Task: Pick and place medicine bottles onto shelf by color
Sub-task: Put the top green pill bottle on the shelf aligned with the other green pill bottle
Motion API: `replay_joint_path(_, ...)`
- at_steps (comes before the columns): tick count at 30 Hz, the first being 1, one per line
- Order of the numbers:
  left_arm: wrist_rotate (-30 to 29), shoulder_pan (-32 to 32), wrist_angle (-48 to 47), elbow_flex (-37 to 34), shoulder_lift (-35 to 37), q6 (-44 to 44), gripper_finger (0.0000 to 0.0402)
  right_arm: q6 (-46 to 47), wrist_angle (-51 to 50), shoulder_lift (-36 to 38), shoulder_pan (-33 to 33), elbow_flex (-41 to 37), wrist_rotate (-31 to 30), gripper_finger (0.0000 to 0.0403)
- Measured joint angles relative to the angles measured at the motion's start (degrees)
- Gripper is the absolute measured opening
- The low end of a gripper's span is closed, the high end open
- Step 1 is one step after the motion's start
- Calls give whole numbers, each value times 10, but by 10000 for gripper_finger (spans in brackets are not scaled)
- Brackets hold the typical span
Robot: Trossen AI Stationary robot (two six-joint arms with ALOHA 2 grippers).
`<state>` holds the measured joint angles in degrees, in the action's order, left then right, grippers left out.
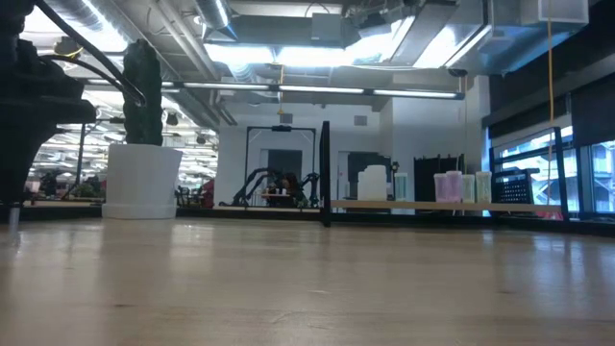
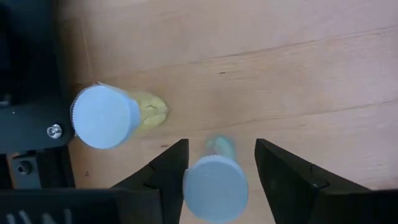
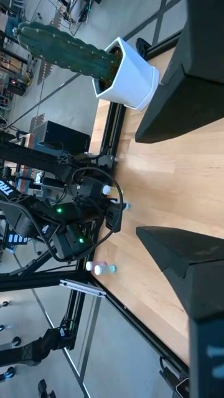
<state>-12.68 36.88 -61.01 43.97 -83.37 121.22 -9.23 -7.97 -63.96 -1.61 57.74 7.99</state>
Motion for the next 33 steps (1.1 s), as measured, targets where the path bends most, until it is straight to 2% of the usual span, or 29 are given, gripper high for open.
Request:
replay_joint_path(12, 1, 0, -1, 0, 0, -2, 99, 0, -1, 0, 0, 0, 0, 233)
replay_joint_path(22, 1, 0, 2, 3, 0, -6, 93, 0, -12, 0, 0, 0, 1, 233)
replay_joint_path(26, -8, -3, 2, 32, 0, -62, 92, 0, -15, 0, 0, 0, 1, 233)
replay_joint_path(33, -63, -41, 0, 114, 0, -211, 91, 2, -59, 0, 0, 0, 2, 233)
